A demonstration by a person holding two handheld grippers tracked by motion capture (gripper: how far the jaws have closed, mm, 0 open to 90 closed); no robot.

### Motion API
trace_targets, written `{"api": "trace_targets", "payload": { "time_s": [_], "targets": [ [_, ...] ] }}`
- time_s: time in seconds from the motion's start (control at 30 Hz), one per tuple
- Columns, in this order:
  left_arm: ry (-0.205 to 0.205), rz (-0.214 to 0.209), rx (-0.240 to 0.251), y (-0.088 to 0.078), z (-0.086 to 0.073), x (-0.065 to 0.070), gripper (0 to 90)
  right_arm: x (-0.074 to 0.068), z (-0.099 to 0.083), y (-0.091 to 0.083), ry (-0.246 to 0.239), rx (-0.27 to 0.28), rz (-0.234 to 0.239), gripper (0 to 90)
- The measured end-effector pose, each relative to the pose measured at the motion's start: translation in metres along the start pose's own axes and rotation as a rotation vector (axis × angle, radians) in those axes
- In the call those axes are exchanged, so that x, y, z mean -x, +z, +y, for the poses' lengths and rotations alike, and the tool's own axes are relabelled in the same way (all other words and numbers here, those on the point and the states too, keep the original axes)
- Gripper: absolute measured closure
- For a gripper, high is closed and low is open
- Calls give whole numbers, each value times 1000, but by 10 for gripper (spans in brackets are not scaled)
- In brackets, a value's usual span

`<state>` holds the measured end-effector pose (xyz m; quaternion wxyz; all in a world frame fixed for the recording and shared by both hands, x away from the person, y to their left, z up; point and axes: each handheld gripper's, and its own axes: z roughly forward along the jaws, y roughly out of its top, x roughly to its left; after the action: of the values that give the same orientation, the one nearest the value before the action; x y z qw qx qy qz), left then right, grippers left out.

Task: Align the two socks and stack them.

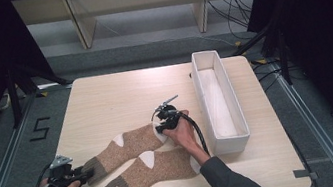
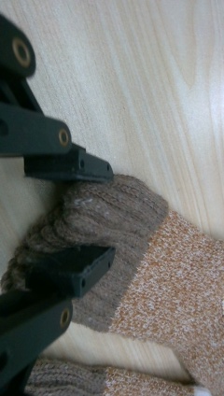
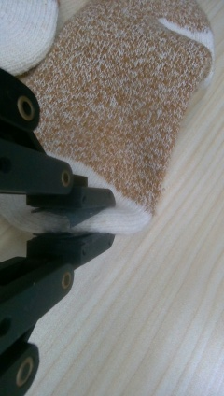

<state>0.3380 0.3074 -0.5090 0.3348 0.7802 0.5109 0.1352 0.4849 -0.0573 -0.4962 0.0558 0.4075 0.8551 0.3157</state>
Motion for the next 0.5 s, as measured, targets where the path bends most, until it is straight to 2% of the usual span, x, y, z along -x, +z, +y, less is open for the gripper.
{"api": "trace_targets", "payload": {
  "time_s": [0.1, 0.13, 0.2, 0.23, 0.27, 0.3, 0.33, 0.37, 0.4, 0.43, 0.47, 0.5],
  "targets": [
    [37, 18, 14, -3, 1, 3, 705, 1, 1, -1, -23, 7, 0, 813],
    [30, 20, 32, -3, 1, 5, 705, 1, 1, -1, -23, 7, 0, 813],
    [32, -8, 44, -7, 3, 4, 719, 1, 2, -5, -18, 19, 3, 814],
    [13, -27, 65, -8, 3, 5, 725, 1, 3, -8, -21, 25, -7, 814],
    [18, -34, 76, -11, 5, 4, 732, 2, 4, -10, -49, 48, -6, 814],
    [12, -41, 87, -15, 7, 5, 737, 0, 4, -16, -12, 39, -6, 815],
    [10, -39, 119, -18, 9, 6, 740, 1, 6, -20, -39, 62, -7, 815],
    [-14, -47, 158, -21, 12, 9, 742, -1, 8, -31, -29, 88, 13, 816],
    [-5, -56, 174, -26, 15, 10, 742, -1, 8, -31, -29, 88, 13, 816],
    [3, -75, 204, -35, 22, 15, 741, -3, 10, -41, -45, 113, 7, 816],
    [3, -75, 204, -35, 22, 15, 741, -3, 10, -41, -45, 113, 7, 816],
    [11, -102, 232, -46, 29, 22, 741, -4, 14, -55, -55, 136, 31, 817]
  ]
}}
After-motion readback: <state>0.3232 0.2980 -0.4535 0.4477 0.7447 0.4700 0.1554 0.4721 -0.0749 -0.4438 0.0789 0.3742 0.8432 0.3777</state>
